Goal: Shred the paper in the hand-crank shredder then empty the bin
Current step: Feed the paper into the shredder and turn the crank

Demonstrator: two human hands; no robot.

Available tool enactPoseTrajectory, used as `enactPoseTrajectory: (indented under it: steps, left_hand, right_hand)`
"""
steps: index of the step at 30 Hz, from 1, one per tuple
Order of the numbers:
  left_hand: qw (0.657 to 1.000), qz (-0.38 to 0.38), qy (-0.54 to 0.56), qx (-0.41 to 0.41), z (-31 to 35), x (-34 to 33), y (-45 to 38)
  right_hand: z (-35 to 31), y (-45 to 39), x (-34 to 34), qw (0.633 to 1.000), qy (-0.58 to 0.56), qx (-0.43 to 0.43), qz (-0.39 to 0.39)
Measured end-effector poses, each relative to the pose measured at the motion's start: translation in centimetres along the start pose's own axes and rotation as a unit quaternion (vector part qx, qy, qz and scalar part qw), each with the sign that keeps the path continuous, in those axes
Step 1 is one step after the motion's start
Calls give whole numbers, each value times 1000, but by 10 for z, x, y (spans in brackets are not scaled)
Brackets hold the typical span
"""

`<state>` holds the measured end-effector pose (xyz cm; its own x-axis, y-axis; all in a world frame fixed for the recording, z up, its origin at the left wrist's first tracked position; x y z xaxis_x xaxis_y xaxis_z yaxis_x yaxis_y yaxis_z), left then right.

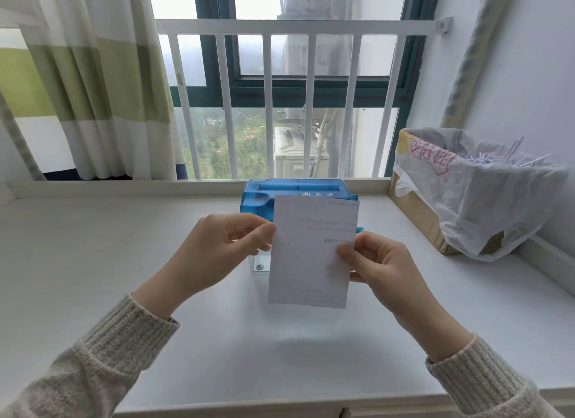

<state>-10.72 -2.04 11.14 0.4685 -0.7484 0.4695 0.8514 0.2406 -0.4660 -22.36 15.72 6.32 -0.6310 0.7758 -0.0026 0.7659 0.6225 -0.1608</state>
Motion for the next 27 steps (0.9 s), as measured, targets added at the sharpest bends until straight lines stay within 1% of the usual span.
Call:
enactPoseTrajectory:
  steps: [3, 6, 8, 12, 14, 16, 22, 24, 27]
  left_hand:
    - [997, 32, -54, -33, 6, 17, -9]
    - [988, 44, -119, -83, 15, 27, -22]
    - [981, 34, -163, -101, 17, 30, -33]
    - [960, -15, -253, -121, 10, 25, -56]
    - [957, -51, -264, -111, 2, 21, -66]
    - [956, -84, -271, -81, -9, 17, -74]
    - [952, -178, -244, 39, -38, 1, -84]
    - [955, -189, -221, 60, -43, -2, -86]
    - [960, -191, -195, 68, -48, -6, -89]
  right_hand:
    - [0, 1, 4, 1000, 2, 1, 8]
    - [1, 1, 7, 1000, -2, 1, 13]
    - [1, 1, 9, 1000, -3, -1, 17]
    - [2, 3, 10, 1000, -7, 0, 20]
    - [2, 4, 10, 1000, -6, -1, 19]
    - [3, 4, 10, 1000, -3, -4, 19]
    - [3, 5, 11, 1000, -6, -6, 22]
    - [3, 5, 11, 1000, -8, -6, 20]
    - [4, 6, 11, 1000, -9, -7, 21]
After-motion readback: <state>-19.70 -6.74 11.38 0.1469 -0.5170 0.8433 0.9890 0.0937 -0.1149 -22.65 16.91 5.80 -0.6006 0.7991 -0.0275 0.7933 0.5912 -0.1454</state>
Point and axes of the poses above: each hand's wrist, its own y-axis away from the middle knuckle, its own x-axis out of the back of the hand, z = x × y, the point moved 9 cm from there along -y, towards the middle knuckle, and after that the axes turned 5 degrees about -x, right-handed, at the moved point
